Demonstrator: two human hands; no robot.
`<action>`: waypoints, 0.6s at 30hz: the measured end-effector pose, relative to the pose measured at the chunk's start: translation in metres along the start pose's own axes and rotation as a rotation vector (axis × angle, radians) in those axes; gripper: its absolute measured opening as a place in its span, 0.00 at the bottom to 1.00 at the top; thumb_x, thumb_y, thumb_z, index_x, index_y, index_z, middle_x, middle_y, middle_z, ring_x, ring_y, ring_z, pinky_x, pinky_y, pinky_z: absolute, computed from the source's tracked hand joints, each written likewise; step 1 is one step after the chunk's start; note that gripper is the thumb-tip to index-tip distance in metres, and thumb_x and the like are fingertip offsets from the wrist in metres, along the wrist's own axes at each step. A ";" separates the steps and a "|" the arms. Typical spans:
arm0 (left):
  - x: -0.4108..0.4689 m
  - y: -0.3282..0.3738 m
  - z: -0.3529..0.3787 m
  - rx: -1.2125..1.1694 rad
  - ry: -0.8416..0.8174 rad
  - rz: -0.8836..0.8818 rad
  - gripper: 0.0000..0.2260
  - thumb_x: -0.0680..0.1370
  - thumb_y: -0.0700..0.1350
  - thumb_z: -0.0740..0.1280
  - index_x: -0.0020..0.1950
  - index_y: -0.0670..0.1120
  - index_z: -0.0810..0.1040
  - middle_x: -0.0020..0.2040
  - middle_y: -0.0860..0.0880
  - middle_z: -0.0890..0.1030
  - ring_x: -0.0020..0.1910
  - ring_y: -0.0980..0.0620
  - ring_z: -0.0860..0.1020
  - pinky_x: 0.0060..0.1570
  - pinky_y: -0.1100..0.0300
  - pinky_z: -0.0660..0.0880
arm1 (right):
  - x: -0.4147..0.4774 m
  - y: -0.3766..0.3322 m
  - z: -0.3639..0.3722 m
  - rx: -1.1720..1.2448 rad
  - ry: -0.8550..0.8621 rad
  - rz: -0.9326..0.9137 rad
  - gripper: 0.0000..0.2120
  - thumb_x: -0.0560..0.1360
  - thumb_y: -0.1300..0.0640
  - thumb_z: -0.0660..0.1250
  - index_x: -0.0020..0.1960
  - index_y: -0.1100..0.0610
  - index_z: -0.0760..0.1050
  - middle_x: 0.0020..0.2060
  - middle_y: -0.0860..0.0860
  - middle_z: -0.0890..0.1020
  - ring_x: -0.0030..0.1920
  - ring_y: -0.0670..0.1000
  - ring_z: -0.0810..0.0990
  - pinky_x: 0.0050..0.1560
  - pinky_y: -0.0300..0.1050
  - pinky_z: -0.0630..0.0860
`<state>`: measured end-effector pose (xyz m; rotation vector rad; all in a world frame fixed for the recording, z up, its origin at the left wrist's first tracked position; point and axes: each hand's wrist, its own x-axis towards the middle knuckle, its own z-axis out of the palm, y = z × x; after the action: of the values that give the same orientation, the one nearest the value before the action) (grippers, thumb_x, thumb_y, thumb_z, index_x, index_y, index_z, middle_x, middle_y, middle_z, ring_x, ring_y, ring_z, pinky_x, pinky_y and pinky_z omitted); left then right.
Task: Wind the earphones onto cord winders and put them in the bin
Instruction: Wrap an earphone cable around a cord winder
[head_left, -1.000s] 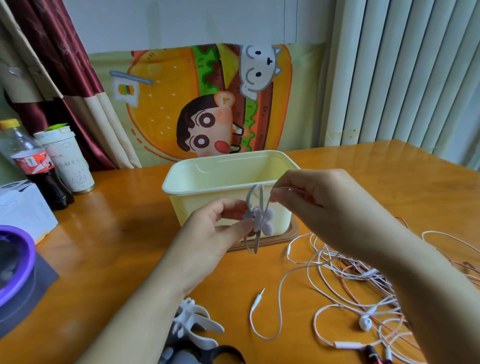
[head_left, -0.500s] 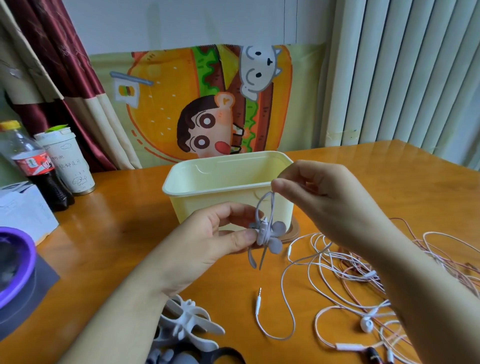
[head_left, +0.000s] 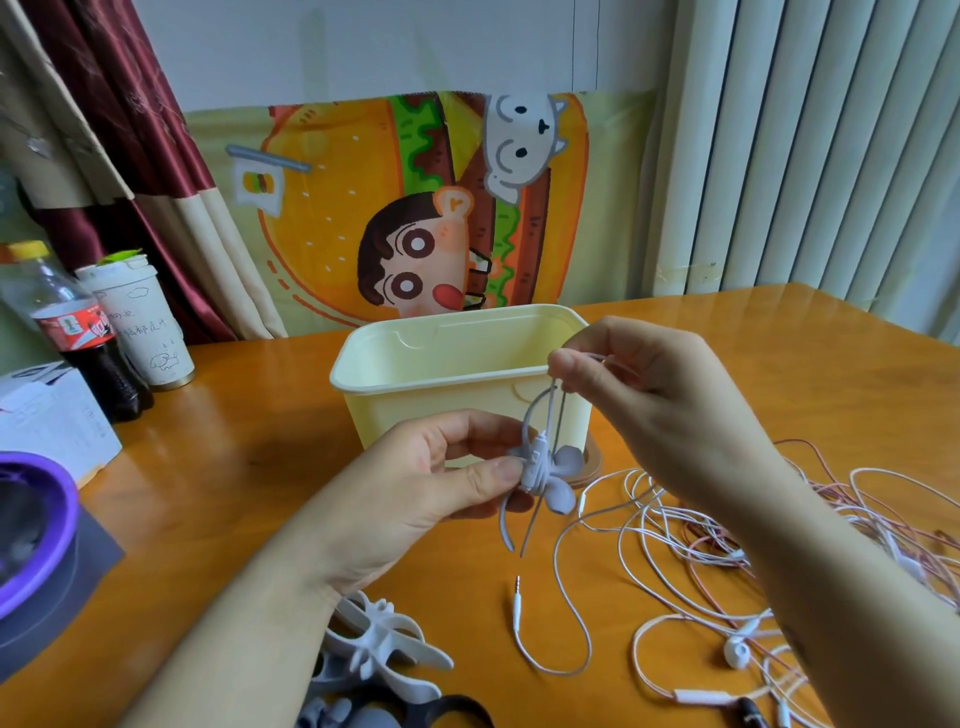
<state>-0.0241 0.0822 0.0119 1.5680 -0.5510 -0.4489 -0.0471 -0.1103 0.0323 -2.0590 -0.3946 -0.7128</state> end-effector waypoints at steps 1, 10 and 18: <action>0.000 0.000 0.000 -0.016 0.000 0.008 0.12 0.70 0.46 0.73 0.53 0.48 0.82 0.50 0.46 0.85 0.47 0.49 0.84 0.46 0.62 0.80 | 0.000 0.000 0.000 0.025 -0.006 0.006 0.08 0.74 0.48 0.66 0.38 0.49 0.77 0.29 0.43 0.79 0.30 0.44 0.75 0.31 0.37 0.70; 0.007 -0.003 -0.006 -0.342 -0.022 0.163 0.22 0.61 0.51 0.82 0.53 0.49 0.85 0.54 0.45 0.84 0.52 0.49 0.83 0.47 0.58 0.80 | -0.005 0.015 0.019 0.234 -0.285 0.302 0.17 0.76 0.46 0.62 0.38 0.58 0.79 0.25 0.49 0.75 0.28 0.47 0.69 0.30 0.40 0.65; 0.012 -0.002 -0.008 -0.557 0.297 0.123 0.18 0.70 0.43 0.66 0.60 0.45 0.80 0.52 0.47 0.85 0.45 0.55 0.83 0.50 0.59 0.80 | -0.012 0.008 0.031 -0.018 -0.437 0.182 0.12 0.81 0.53 0.58 0.45 0.52 0.79 0.25 0.45 0.68 0.26 0.44 0.64 0.28 0.35 0.61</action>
<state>-0.0096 0.0820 0.0110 1.0332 -0.2579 -0.2395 -0.0417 -0.0891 0.0062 -2.2299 -0.4366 -0.1524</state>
